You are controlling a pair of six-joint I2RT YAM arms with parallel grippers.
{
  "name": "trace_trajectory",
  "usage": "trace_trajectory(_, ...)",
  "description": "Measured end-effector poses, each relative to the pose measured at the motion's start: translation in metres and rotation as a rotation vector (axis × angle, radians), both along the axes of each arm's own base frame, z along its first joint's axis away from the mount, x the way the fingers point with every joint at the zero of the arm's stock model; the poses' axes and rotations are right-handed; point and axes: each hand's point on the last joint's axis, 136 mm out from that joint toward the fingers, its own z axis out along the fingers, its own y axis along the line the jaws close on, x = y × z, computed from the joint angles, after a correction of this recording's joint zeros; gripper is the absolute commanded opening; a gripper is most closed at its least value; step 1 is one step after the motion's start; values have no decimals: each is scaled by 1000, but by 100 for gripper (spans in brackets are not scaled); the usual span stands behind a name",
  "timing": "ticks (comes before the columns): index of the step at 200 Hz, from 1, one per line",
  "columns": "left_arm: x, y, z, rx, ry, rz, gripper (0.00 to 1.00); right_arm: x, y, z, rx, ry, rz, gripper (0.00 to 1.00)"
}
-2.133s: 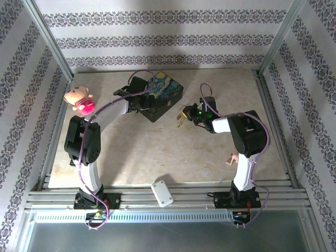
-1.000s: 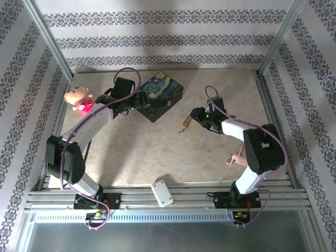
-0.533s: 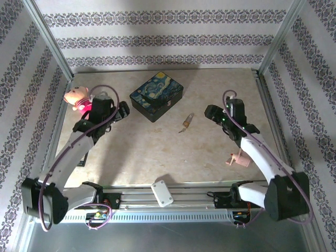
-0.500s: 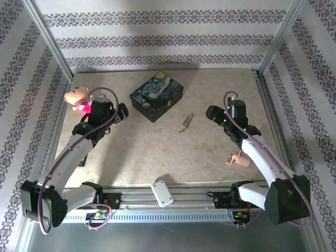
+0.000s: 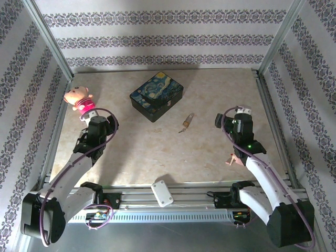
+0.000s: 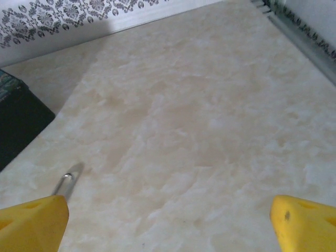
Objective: Unlock the padlock with the key
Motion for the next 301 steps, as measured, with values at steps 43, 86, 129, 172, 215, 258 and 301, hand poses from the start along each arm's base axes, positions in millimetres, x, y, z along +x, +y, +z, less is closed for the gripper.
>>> trace_trajectory(43, 11, 4, -23, 145, -17, -55, 99, -7, -12, -21, -128, -81, -1, 98)
trace_trajectory(86, 27, 12, -23, 291, -67, -108, 99, -6, -25, -41, -223, -106, 4, 98)
trace_trajectory(129, 46, 21, -44, 328, -69, -158, 99, 12, -28, -47, -232, -132, 18, 98)
trace_trajectory(172, 56, 21, -65, 304, -86, -225, 99, 26, -26, -63, -235, -123, 66, 98)
trace_trajectory(215, 62, 11, -87, 253, -94, -321, 99, 42, -22, -62, -196, -132, 124, 98)
trace_trajectory(258, 77, -8, -71, 232, -154, -441, 99, 58, -9, -74, -134, -182, 215, 98)
trace_trajectory(301, 77, -13, -70, 233, -158, -470, 99, 62, -10, -87, -96, -158, 214, 98)
